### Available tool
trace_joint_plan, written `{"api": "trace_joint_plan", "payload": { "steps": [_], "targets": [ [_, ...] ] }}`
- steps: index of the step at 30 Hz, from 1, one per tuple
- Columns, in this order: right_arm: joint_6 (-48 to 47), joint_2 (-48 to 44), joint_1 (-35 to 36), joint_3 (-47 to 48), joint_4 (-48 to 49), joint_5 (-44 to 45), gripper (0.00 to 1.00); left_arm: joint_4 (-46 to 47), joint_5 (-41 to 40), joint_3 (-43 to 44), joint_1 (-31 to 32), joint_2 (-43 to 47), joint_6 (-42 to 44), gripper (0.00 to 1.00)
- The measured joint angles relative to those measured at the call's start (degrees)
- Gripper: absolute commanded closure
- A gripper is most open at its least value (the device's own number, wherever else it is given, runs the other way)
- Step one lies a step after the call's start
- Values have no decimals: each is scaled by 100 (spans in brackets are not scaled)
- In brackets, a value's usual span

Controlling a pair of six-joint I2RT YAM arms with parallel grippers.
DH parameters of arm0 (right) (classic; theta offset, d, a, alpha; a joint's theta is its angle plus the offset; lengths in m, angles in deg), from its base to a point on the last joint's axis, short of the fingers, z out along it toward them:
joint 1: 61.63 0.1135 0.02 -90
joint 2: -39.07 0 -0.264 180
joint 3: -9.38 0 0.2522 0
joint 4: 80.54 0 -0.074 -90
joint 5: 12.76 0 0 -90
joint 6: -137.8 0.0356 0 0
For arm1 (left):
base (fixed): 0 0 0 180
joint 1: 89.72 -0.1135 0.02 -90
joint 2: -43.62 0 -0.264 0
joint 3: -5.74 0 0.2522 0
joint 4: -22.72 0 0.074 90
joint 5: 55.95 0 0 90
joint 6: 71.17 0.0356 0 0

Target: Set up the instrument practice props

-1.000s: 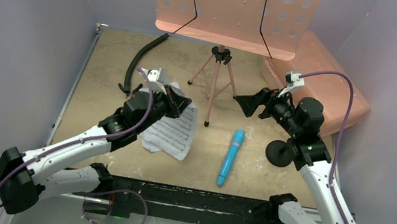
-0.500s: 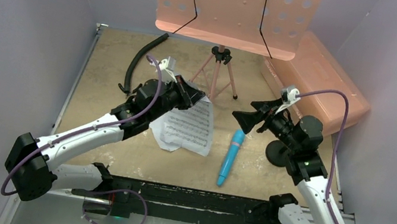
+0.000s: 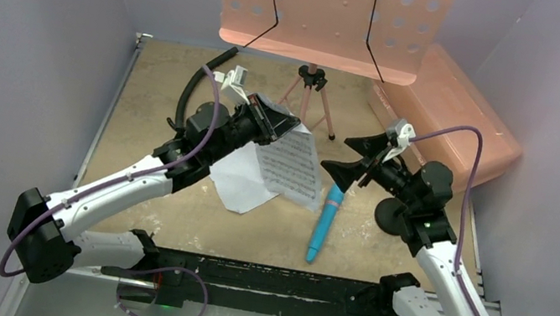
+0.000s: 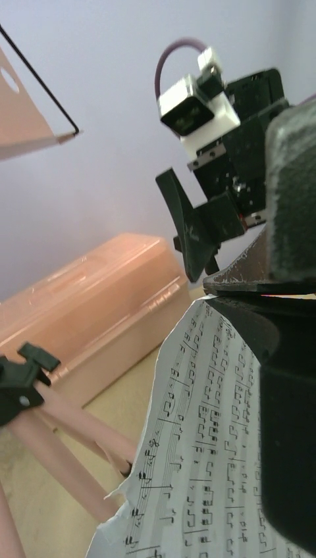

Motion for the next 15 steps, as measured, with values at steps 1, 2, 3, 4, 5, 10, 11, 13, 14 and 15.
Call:
{"api": "trace_joint_plan", "payload": {
  "steps": [1, 2, 3, 4, 5, 10, 11, 13, 14, 15],
  "targets": [
    [-4, 59, 7, 0, 83, -9, 4, 4, 55, 96, 0, -46, -35, 100],
    [-9, 116, 20, 0, 151, -9, 5, 9, 114, 188, 0, -92, -85, 100],
    [-13, 197, 42, 0, 232, -20, 5, 15, 157, 240, 0, -127, -109, 100],
    [-15, 293, 66, 0, 326, -33, 6, 33, 203, 282, 0, -162, -149, 100],
    [-22, 426, 103, 2, 409, -37, 7, 46, 234, 299, 0, -188, -212, 100],
    [-125, 874, 229, 7, 518, -46, 10, 37, 387, 302, 0, -299, -428, 100],
    [-138, 925, 245, 13, 544, -48, 11, 39, 415, 302, 4, -315, -466, 100],
    [-155, 1060, 280, 66, 623, -50, 15, 42, 483, 302, 4, -334, -527, 100],
    [-164, 1128, 306, 116, 669, -48, 17, 44, 505, 302, 4, -341, -562, 100],
    [-173, 1193, 330, 177, 713, -46, 19, 48, 535, 302, 4, -343, -584, 100]
  ]
}}
